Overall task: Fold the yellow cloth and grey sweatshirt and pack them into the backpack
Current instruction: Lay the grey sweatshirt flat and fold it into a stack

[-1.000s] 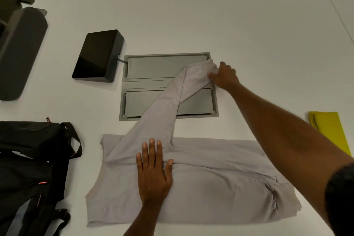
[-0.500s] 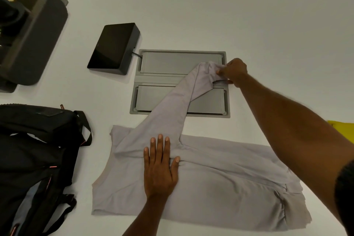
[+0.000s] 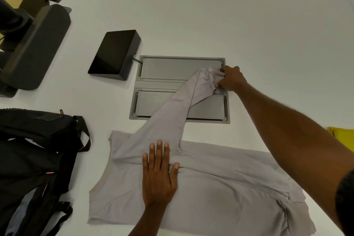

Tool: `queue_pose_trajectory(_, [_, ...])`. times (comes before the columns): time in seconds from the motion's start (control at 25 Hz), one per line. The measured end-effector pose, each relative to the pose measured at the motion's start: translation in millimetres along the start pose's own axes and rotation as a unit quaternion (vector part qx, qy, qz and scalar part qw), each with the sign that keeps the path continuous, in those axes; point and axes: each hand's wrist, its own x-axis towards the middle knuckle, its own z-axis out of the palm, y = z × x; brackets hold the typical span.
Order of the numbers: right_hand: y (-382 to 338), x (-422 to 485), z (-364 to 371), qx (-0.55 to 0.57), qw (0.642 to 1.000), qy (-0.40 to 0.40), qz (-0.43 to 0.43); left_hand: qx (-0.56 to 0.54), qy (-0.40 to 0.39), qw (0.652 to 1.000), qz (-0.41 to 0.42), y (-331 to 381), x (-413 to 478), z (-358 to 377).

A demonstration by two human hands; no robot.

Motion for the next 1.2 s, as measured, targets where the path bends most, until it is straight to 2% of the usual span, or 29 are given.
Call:
queue_pose_trajectory(0.16, [-3,0,0,0.008,1.000,0.017,-0.013,-0.001,-0.002,1.000,-0.002,-1,0,1])
queue_pose_trajectory(0.24, [-1,-2,3,0.093,0.995,0.041,-0.016,-0.002,-0.003,1.000,0.000,-2,0,2])
queue_pose_trajectory(0.36, [-6,-11,-2,0.262,0.965,0.032,-0.013,0.002,0.005,1.000,0.003,-2,-1,6])
queue_pose_trajectory(0.44, [-15,-20,-13,0.304,0.951,0.022,-0.039,0.005,0.009,1.000,0.006,-4,0,7])
queue_pose_trajectory(0.72, [-67,-88,-92,0.189,0.962,0.059,-0.189,-0.008,0.005,1.000,0.008,-7,-1,10])
queue_pose_trajectory(1.0, [-102,-205,-165,0.080,0.936,0.133,-0.317,-0.057,-0.058,0.996,0.034,-16,0,-4])
queue_pose_trajectory(1.08, [-108,-237,-177,0.060,0.927,0.144,-0.341,-0.152,-0.105,0.983,-0.007,-19,9,-22])
queue_pose_trajectory(1.16, [-117,-269,-182,0.046,0.922,0.144,-0.357,-0.342,-0.138,0.922,-0.114,-16,20,-71])
queue_pose_trajectory(1.2, [-121,-283,-182,0.047,0.920,0.142,-0.361,-0.416,-0.090,0.892,-0.153,-15,26,-99])
